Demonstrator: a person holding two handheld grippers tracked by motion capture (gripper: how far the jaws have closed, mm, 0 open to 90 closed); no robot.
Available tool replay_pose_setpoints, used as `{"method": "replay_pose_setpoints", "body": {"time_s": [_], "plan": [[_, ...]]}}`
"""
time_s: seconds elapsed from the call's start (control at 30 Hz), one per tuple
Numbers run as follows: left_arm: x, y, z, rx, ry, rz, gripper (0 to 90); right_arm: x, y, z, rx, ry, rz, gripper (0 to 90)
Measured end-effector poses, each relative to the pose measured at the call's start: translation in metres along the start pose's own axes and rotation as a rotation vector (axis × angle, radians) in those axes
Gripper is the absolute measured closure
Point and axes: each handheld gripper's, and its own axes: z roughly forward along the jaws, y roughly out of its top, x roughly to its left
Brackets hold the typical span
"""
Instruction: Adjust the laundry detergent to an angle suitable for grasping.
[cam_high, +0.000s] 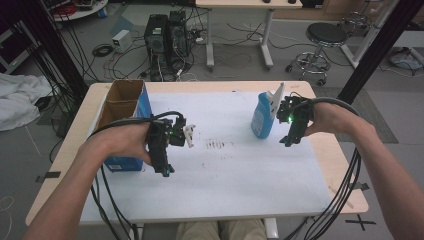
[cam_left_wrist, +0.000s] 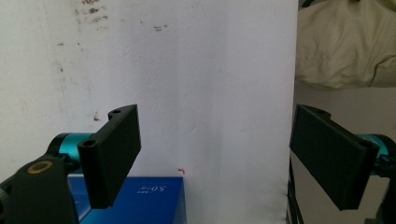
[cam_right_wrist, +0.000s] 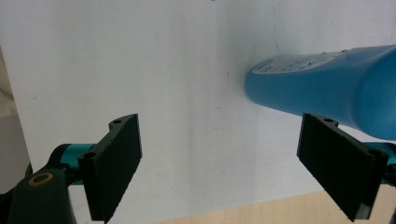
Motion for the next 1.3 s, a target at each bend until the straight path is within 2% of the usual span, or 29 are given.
{"method": "replay_pose_setpoints", "body": {"time_s": [0.47, 0.7, 0.9, 1.3], "plan": [[0.0014, -0.0014, -0.0010, 0.000, -0.001, -0.003, 16.6, -0.0004, 0.0038, 0.0029, 0.011, 0.004, -0.008, 13.0], [0.0056, 0.0040, 0.0015, 0.003, -0.002, 0.007, 16.6, 0.0022, 0.0004, 0.0034, 0.011, 0.004, 0.004, 13.0], [0.0041, 0.0066, -0.0001, 0.011, -0.006, 0.010, 16.6, 0.0034, -0.0018, 0.0032, 0.007, 0.001, 0.003, 13.0], [0.0018, 0.0009, -0.0035, 0.005, 0.005, 0.005, 16.6, 0.0029, 0.0016, 0.0039, 0.016, -0.006, 0.010, 13.0]]}}
